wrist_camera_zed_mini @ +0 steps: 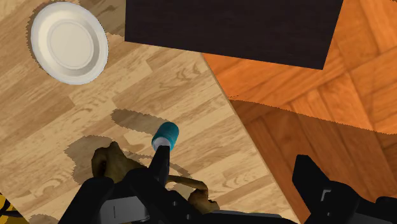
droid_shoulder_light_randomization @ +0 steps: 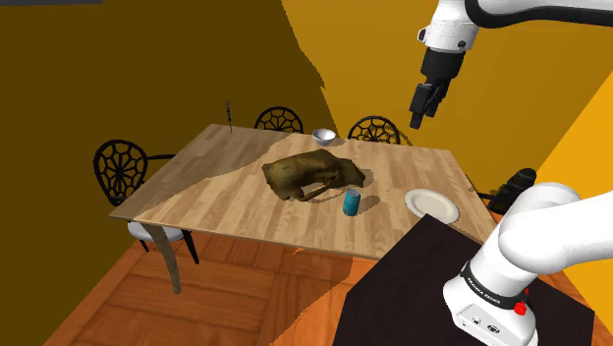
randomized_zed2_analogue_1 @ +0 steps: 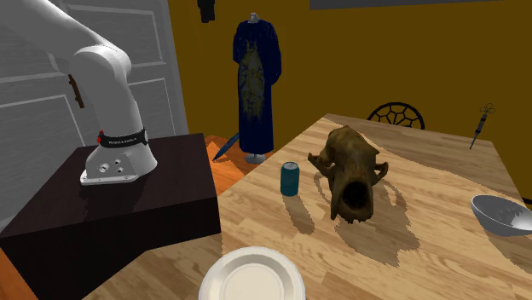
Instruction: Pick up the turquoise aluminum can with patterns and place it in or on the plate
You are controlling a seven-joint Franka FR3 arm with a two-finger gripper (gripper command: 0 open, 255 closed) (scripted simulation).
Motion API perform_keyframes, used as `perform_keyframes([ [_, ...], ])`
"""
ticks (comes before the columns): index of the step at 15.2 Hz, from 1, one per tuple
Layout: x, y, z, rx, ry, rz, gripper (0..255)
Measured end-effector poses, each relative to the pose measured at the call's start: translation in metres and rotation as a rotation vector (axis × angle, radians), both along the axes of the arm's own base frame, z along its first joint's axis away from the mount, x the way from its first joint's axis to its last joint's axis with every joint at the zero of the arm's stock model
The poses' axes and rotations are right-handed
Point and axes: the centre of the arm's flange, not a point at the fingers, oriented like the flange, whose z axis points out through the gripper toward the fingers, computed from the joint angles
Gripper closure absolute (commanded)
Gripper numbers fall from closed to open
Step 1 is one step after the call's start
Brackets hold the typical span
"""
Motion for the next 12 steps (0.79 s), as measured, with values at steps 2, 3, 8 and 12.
perform_keyframes([
  [2,0.003,-0.001,-0.005,0.0,0.0,-0.001,0],
  [3,0.007,-0.004,-0.014,0.001,0.001,-0.002,0],
  [8,0.037,-0.021,-0.067,0.006,0.002,-0.011,0],
  [12,0.059,-0.033,-0.111,0.01,0.003,-0.018,0],
])
